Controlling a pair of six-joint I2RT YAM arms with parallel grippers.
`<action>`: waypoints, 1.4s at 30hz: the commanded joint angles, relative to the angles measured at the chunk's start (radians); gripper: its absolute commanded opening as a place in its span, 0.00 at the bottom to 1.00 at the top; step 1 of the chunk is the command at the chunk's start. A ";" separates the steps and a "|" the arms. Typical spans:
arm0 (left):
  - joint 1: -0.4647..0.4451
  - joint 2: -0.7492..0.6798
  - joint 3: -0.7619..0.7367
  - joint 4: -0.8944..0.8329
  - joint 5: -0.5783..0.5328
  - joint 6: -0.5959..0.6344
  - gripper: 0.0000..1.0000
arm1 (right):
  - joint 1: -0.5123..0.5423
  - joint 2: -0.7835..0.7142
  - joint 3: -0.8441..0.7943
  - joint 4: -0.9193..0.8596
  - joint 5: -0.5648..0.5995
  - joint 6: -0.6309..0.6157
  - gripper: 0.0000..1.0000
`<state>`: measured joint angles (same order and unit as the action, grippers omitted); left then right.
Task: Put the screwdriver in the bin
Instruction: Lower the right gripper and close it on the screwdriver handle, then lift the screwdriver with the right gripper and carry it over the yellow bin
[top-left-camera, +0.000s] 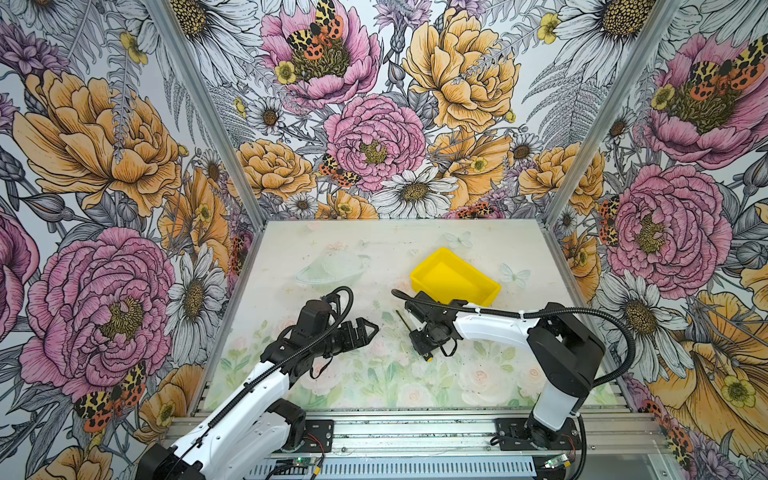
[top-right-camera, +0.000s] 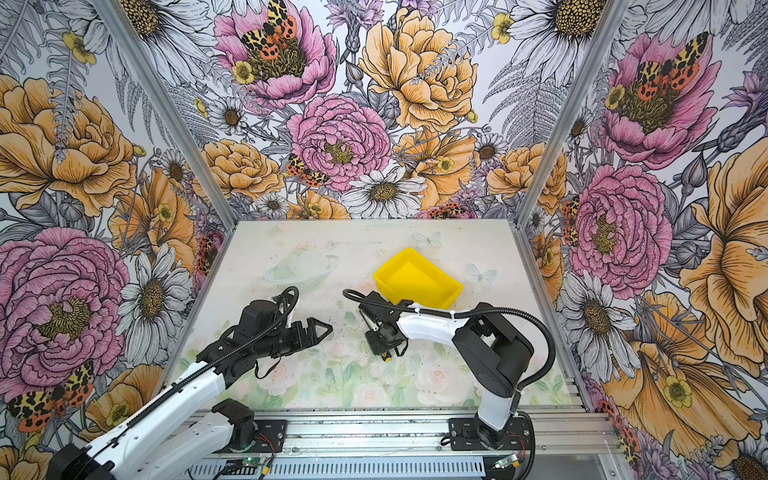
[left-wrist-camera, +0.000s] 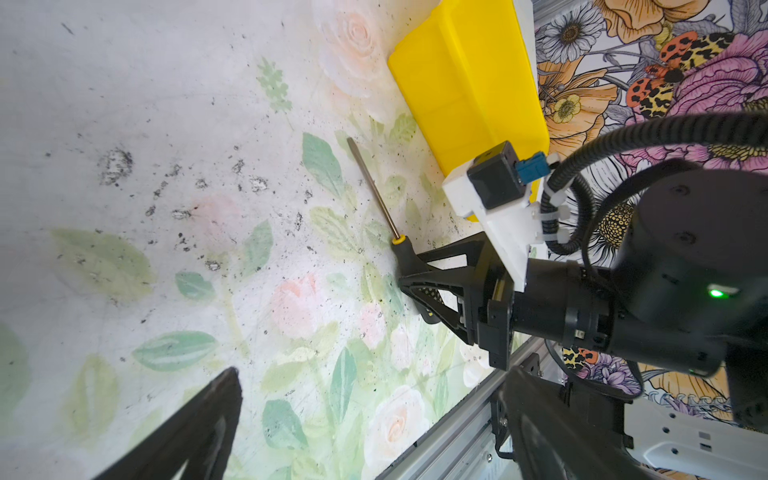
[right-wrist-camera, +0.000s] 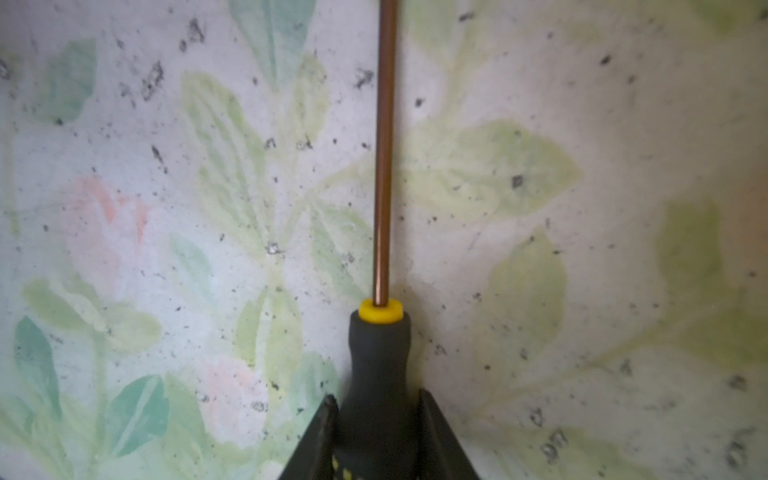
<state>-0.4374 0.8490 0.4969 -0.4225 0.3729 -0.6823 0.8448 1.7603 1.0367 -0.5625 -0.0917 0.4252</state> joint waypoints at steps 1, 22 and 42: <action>0.015 0.001 -0.001 -0.003 -0.032 0.010 0.99 | 0.000 -0.009 -0.014 -0.007 -0.012 -0.004 0.21; -0.040 0.028 0.099 0.157 -0.047 0.110 0.99 | -0.179 -0.242 0.206 -0.118 -0.016 -0.106 0.00; -0.220 0.414 0.387 0.258 -0.084 0.210 0.99 | -0.512 -0.104 0.349 -0.246 -0.025 -0.365 0.00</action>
<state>-0.6411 1.2270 0.8394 -0.2203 0.3065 -0.4961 0.3443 1.6230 1.3533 -0.8055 -0.1181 0.1009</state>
